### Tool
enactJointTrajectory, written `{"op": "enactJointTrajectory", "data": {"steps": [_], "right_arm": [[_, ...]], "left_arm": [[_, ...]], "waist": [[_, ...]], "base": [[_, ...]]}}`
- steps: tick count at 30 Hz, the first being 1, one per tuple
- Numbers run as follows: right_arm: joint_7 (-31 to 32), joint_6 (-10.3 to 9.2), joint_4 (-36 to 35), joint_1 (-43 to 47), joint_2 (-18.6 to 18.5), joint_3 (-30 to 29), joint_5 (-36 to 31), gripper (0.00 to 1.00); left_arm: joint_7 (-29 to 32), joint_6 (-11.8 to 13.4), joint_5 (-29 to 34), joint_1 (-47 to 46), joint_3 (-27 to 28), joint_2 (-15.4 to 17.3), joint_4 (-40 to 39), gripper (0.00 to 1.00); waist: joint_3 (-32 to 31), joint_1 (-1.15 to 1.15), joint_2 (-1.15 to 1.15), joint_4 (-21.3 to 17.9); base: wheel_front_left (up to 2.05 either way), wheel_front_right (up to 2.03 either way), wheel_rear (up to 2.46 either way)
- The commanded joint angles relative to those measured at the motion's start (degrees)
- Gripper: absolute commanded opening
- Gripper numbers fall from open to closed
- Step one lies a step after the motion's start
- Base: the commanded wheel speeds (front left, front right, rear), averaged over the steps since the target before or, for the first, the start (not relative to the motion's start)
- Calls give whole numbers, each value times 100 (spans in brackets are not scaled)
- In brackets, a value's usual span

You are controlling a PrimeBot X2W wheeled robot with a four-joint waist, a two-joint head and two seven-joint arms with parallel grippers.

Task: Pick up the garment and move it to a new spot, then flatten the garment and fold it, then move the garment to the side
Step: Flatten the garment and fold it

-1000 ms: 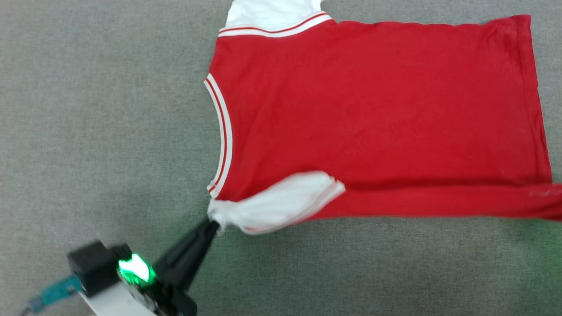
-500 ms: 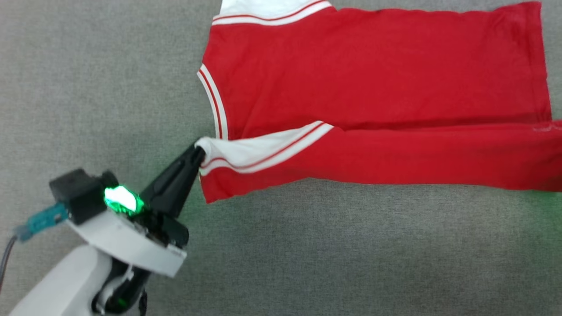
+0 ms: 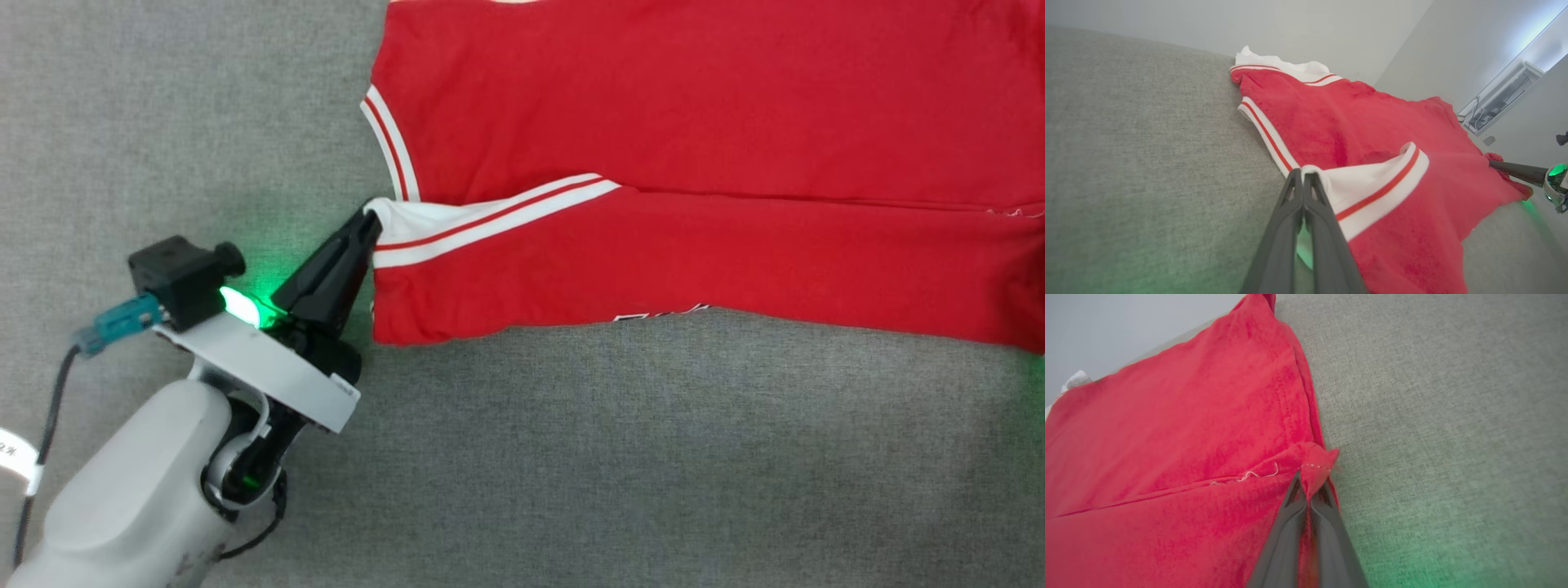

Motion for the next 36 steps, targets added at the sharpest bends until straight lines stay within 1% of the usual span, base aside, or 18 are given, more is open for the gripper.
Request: {"op": "enactJointTrajectory", "data": {"steps": [1, 4, 5, 6, 7, 8, 9, 10, 11, 14, 17, 21, 24, 28, 31, 32, 33, 36], "right_arm": [[-49, -4, 99, -40, -22, 41, -80, 0], [-143, -5, 188, -82, -42, 176, -88, 0], [-179, -5, 205, -94, -53, 216, -100, 0], [-222, -5, 210, -119, -71, 258, -110, 0], [-269, -4, 208, -136, -89, 291, -105, 0], [-322, -4, 201, -145, -110, 313, -100, 13], [-377, -4, 189, -145, -135, 331, -109, 35], [-420, -4, 180, -139, -158, 343, -111, 72], [-459, -4, 167, -127, -183, 357, -111, 100], [-558, -4, 123, -84, -240, 392, -95, 100], [-642, -4, 65, -55, -286, 357, -57, 100], [-722, -4, -58, 2, -348, 301, -49, 100], [-778, -4, -117, 67, -372, 280, -44, 100], [-783, -4, -178, 106, -421, 285, 6, 100], [-755, -4, -214, 164, -427, 305, 37, 100], [-755, -4, -214, 164, -427, 305, 37, 100], [-765, -4, -216, 159, -427, 348, 71, 100], [-805, -4, -176, 136, -418, 403, 123, 100]], "left_arm": [[6, 14, 53, -95, -115, 27, 151, 0], [7, 14, 126, -220, -314, 62, 388, 1], [7, 14, 114, -258, -352, 64, 429, 9], [7, 14, 112, -296, -387, 86, 466, 27], [7, 14, 131, -339, -418, 112, 488, 65], [7, 14, 123, -381, -443, 141, 502, 100], [7, 14, 110, -426, -502, 186, 520, 100], [6, 14, 98, -473, -585, 238, 543, 100], [5, 14, 66, -543, -679, 294, 551, 100], [83, 14, -122, -786, -1058, 551, 604, 100], [388, 14, -262, -1092, -1364, 855, 650, 100], [1024, 14, -367, -1509, -1601, 1186, 758, 100], [1658, 51, -495, -1751, -1681, 1334, 741, 100], [2760, 281, -1165, -1773, -1700, 1388, 495, 100], [3671, 486, -1711, -1726, -1781, 1432, 70, 100], [3671, 486, -1711, -1726, -1781, 1432, 70, 100], [4211, 674, -2065, -1660, -1850, 1464, -196, 100], [4851, 901, -2318, -1648, -2014, 1534, -486, 100]], "waist": [[50, 0, 0, -3], [62, 0, 0, -15], [50, 0, 0, -16], [27, 0, 0, -18], [-8, 0, 0, -18], [-49, 0, 0, -14], [-97, 0, 0, -11], [-156, 0, 0, -8], [-220, 0, 0, -6], [-436, 0, 0, -3], [-656, 0, 0, 9], [-954, 0, 0, 37], [-1145, 0, 0, 65], [-1310, 0, 0, 72], [-1340, 0, 0, 57], [-1340, 0, 0, 57], [-1321, 0, 0, 24], [-1256, 0, 0, -50]], "base": [[0, 0, 0], [0, 0, 0], [0, 0, 0], [0, 0, 0], [0, 0, 0], [0, 0, 0], [0, 0, 0], [0, 0, 0], [0, 0, 0], [0, 0, 0], [0, 0, 0], [0, 0, 0], [0, 0, 0], [0, 0, 0], [0, 0, 0], [0, 0, 0], [0, 0, 0], [0, 0, 0]]}}
